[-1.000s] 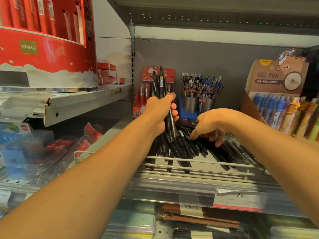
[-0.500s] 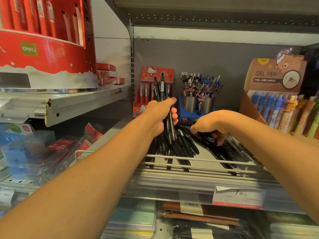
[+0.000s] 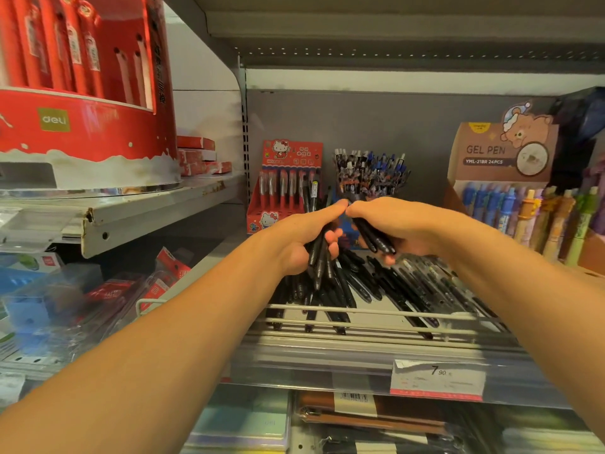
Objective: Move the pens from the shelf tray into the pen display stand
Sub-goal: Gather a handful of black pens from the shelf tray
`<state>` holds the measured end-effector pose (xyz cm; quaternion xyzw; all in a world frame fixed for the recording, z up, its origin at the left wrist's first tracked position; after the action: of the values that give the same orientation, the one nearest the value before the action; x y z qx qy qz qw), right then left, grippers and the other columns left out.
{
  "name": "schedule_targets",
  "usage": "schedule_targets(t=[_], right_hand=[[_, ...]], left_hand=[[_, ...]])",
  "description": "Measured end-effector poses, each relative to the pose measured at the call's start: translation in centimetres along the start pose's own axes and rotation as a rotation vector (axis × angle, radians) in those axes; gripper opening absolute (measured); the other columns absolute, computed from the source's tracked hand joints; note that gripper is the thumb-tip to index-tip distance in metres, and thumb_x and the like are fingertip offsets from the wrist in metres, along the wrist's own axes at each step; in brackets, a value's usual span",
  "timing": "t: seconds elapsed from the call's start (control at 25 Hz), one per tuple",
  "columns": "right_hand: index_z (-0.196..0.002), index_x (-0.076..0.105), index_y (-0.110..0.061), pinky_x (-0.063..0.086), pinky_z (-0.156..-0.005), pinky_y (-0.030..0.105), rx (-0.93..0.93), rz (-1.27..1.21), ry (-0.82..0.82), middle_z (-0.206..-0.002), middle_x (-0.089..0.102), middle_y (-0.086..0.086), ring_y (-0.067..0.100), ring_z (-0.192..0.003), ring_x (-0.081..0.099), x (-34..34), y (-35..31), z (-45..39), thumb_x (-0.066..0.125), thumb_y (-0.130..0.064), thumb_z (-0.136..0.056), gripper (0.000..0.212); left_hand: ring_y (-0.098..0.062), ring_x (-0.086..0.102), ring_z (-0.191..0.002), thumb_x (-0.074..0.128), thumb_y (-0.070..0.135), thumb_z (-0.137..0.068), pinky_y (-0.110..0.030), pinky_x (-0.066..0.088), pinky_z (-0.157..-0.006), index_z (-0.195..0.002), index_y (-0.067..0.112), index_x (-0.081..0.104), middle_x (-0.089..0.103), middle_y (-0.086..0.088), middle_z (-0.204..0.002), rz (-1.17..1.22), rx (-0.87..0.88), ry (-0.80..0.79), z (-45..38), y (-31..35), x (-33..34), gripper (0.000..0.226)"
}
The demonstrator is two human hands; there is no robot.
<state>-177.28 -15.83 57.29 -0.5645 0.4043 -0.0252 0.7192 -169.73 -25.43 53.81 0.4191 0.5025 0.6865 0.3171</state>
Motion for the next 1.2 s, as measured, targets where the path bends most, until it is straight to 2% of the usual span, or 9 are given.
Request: schedule_targets(t=[0.08, 0.28, 0.36, 0.44, 0.6, 0.68, 0.8, 0.96, 1.2], right_hand=[[-0.093, 0.055, -0.012, 0.040, -0.040, 0.023, -0.024, 0.047, 0.009, -0.072, 0.054, 0.007, 0.017, -0.058, 0.050, 1.2, -0.6, 0.3, 0.037, -0.040, -0.105, 0.035], [-0.111, 0.050, -0.007, 0.039, -0.034, 0.020, -0.175, -0.032, 0.077, -0.053, 0.065, -0.005, 0.006, -0.036, 0.052, 2.5, -2.0, 0.8, 0.036, -0.030, -0.108, 0.027], [-0.119, 0.052, -0.007, 0.043, -0.039, 0.024, -0.189, -0.100, 0.057, -0.066, 0.070, -0.001, 0.013, -0.047, 0.057, 2.6, -1.9, 0.7, 0.039, -0.032, -0.108, 0.030], [-0.113, 0.060, -0.007, 0.045, -0.042, 0.027, -0.196, -0.122, 0.023, -0.075, 0.070, 0.005, 0.019, -0.056, 0.057, 2.6, -2.0, 0.8, 0.043, -0.032, -0.107, 0.031], [-0.078, 0.073, -0.016, 0.047, -0.040, 0.023, -0.229, -0.106, -0.028, -0.056, 0.066, 0.001, 0.013, -0.046, 0.056, 2.2, -2.0, 1.4, 0.054, -0.028, -0.103, 0.034], [-0.077, 0.076, -0.018, 0.050, -0.044, 0.025, -0.223, -0.104, -0.002, -0.059, 0.066, 0.001, 0.014, -0.050, 0.058, 1.6, -1.7, 1.2, 0.056, -0.028, -0.102, 0.034], [-0.099, 0.071, -0.009, 0.047, -0.041, 0.023, -0.188, -0.045, 0.143, -0.057, 0.056, -0.001, 0.009, -0.043, 0.053, -0.2, -1.1, 0.3, 0.057, -0.025, -0.100, 0.022], [-0.110, 0.048, -0.006, 0.046, -0.048, 0.030, -0.048, 0.223, 0.210, -0.073, 0.050, 0.008, 0.018, -0.057, 0.051, -1.2, 0.1, -1.2, 0.053, -0.022, -0.103, 0.018], [-0.101, 0.047, 0.000, 0.038, -0.048, 0.029, 0.136, 0.430, 0.084, -0.073, 0.046, 0.014, 0.021, -0.054, 0.040, 0.3, 1.3, -4.8, 0.042, -0.005, -0.105, 0.008]], left_hand=[[-0.005, 0.042, -0.036, 0.075, 0.033, -0.089, -0.017, 0.043, -0.036, -0.093, 0.011, 0.066, 0.058, -0.003, -0.069, 0.076, -0.020, -0.038, 0.4, 0.1, 0.4, 0.024], [-0.006, 0.043, -0.034, 0.071, 0.024, -0.093, -0.016, 0.039, -0.033, -0.093, 0.011, 0.066, 0.058, -0.001, -0.060, 0.121, 0.058, 0.033, 0.5, 0.9, -0.3, 0.013], [-0.006, 0.045, -0.033, 0.072, 0.024, -0.092, -0.016, 0.040, -0.033, -0.091, 0.010, 0.067, 0.059, -0.001, -0.058, 0.117, 0.079, 0.066, 0.5, 1.1, -0.7, 0.015], [-0.007, 0.047, -0.036, 0.074, 0.026, -0.090, -0.018, 0.044, -0.038, -0.091, 0.010, 0.068, 0.061, -0.001, -0.055, 0.088, 0.108, 0.107, 0.4, 1.4, -1.3, 0.017], [-0.014, 0.052, -0.045, 0.078, 0.029, -0.086, -0.027, 0.049, -0.051, -0.112, 0.006, 0.067, 0.060, -0.001, -0.049, 0.012, 0.201, 0.206, 0.1, 2.1, -2.1, 0.037], [-0.020, 0.063, -0.055, 0.079, 0.031, -0.085, -0.032, 0.058, -0.058, -0.119, 0.005, 0.064, 0.069, -0.007, -0.066, 0.006, 0.248, 0.240, 0.1, 2.5, -2.3, 0.046], [-0.030, 0.071, -0.097, 0.077, 0.034, -0.086, -0.047, 0.059, -0.088, -0.130, 0.002, 0.052, 0.072, -0.015, -0.111, 0.004, 0.305, 0.345, 0.3, 3.0, -3.5, 0.060], [-0.021, 0.072, -0.057, 0.067, 0.022, -0.096, -0.038, 0.062, -0.063, -0.111, 0.003, 0.059, 0.076, -0.010, -0.073, 0.146, 0.352, 0.310, 0.4, 3.1, -3.7, 0.025], [-0.014, 0.058, -0.040, 0.063, 0.016, -0.098, -0.025, 0.053, -0.045, -0.090, 0.005, 0.058, 0.060, -0.007, -0.065, 0.145, 0.343, 0.389, 0.6, 2.8, -4.2, 0.014]])
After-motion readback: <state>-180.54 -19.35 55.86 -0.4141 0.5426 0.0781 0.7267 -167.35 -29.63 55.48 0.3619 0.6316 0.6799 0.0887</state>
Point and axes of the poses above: each hand's wrist, its own z-axis away from the middle knuckle, its own x-axis out of the palm, y = z × x, the point moved 7 cm from there along -z, towards the middle knuckle
